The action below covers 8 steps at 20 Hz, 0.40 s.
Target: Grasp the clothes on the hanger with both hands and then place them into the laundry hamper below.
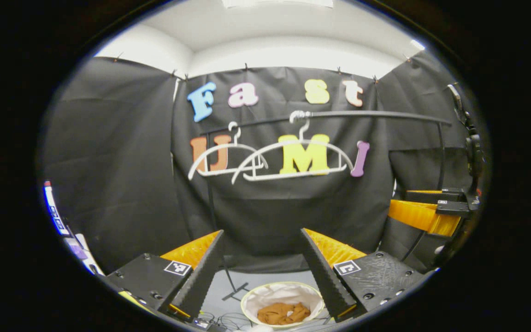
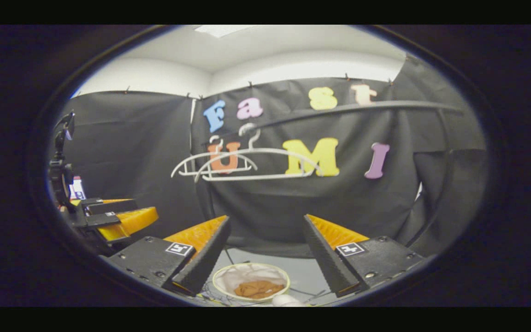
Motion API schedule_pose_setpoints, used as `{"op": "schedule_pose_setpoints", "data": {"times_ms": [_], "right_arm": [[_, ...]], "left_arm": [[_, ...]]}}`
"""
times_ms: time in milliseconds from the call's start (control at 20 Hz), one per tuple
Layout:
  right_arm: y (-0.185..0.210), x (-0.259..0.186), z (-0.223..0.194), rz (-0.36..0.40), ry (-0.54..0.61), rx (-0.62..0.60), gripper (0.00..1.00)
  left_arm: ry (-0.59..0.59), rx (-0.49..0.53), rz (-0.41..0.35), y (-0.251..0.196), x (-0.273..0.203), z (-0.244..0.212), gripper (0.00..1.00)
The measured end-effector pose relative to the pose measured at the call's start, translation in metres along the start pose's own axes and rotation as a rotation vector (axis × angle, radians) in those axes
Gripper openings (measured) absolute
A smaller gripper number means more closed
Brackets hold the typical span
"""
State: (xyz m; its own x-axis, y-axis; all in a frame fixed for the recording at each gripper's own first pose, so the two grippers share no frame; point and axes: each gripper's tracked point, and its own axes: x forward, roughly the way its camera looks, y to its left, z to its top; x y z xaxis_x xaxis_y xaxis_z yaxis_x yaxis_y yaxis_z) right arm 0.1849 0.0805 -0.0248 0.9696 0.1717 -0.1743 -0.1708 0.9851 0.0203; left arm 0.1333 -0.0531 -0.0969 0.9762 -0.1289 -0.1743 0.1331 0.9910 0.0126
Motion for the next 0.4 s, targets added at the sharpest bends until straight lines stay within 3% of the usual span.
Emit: {"op": "schedule_pose_setpoints", "data": {"times_ms": [200,400], "right_arm": [[-0.025,-0.066,0.045,0.003,-0.095,0.032,1.0],[-0.048,-0.129,0.05,-0.01,-0.136,0.039,1.0]], "left_arm": [[-0.078,-0.021,0.042,-0.018,-0.06,0.046,0.98],[-0.138,0.034,0.098,-0.035,-0.122,0.07,1.0]]}}
